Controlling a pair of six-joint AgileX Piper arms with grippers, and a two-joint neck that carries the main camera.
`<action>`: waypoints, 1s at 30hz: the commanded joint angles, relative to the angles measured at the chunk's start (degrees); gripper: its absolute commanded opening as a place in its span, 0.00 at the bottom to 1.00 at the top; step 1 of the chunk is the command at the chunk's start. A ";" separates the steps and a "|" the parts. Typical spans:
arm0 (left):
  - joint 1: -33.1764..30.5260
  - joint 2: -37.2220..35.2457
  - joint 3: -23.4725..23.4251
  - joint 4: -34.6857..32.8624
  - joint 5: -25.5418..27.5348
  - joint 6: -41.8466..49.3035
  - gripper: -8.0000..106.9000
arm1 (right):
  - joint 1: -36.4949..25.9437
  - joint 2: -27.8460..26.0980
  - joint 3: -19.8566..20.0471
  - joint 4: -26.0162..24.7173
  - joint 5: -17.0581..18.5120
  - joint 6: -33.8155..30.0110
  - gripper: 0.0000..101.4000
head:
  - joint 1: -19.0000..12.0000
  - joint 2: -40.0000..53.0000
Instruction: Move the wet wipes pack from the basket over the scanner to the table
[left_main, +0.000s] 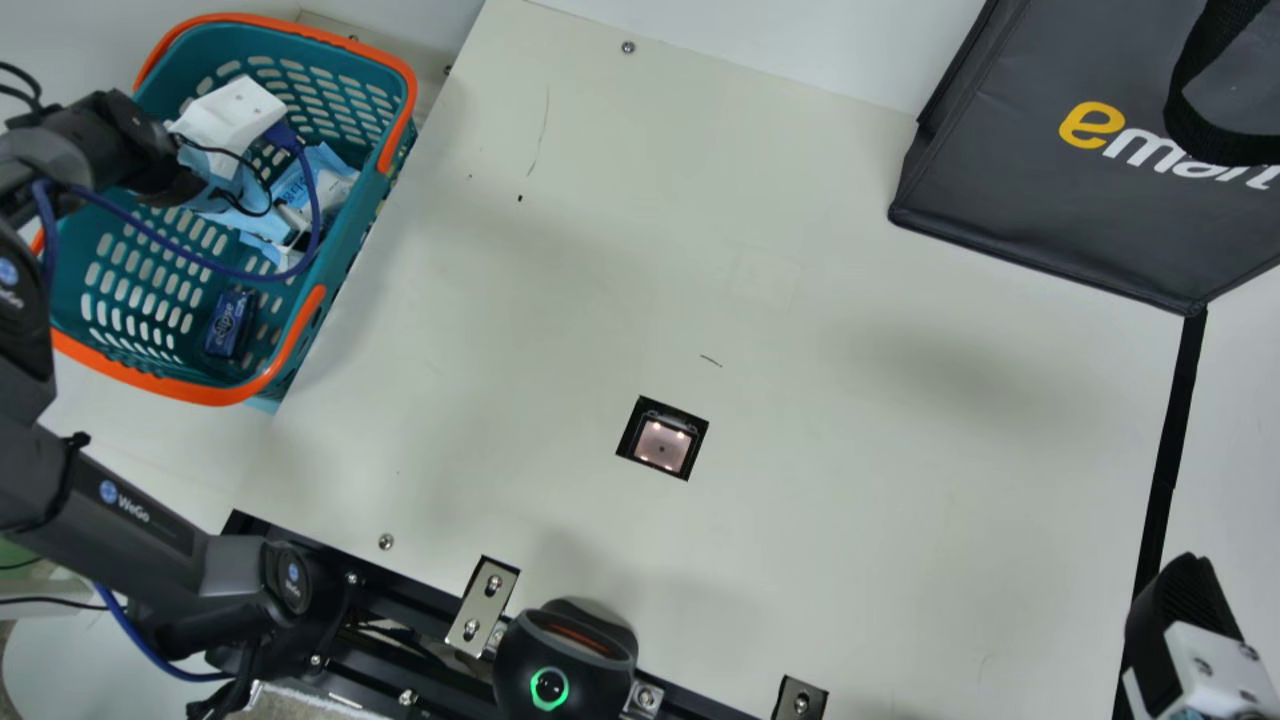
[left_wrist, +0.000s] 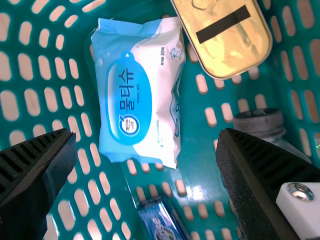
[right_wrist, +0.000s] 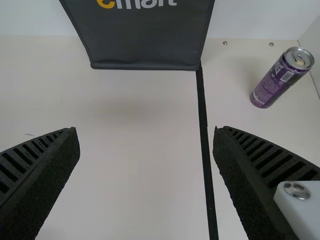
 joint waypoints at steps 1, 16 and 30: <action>-0.19 1.59 -1.46 0.32 0.23 0.01 0.85 | 0.00 0.00 0.00 0.00 0.00 0.00 0.94 | -1.75 0.14; -2.09 11.71 -9.64 3.70 0.79 -2.01 0.85 | 0.00 0.00 0.00 0.00 0.06 0.00 0.94 | -1.75 0.14; -2.88 16.64 -11.04 5.58 -1.12 -4.07 0.85 | 0.00 0.00 0.00 0.00 0.06 0.00 0.94 | -1.75 0.14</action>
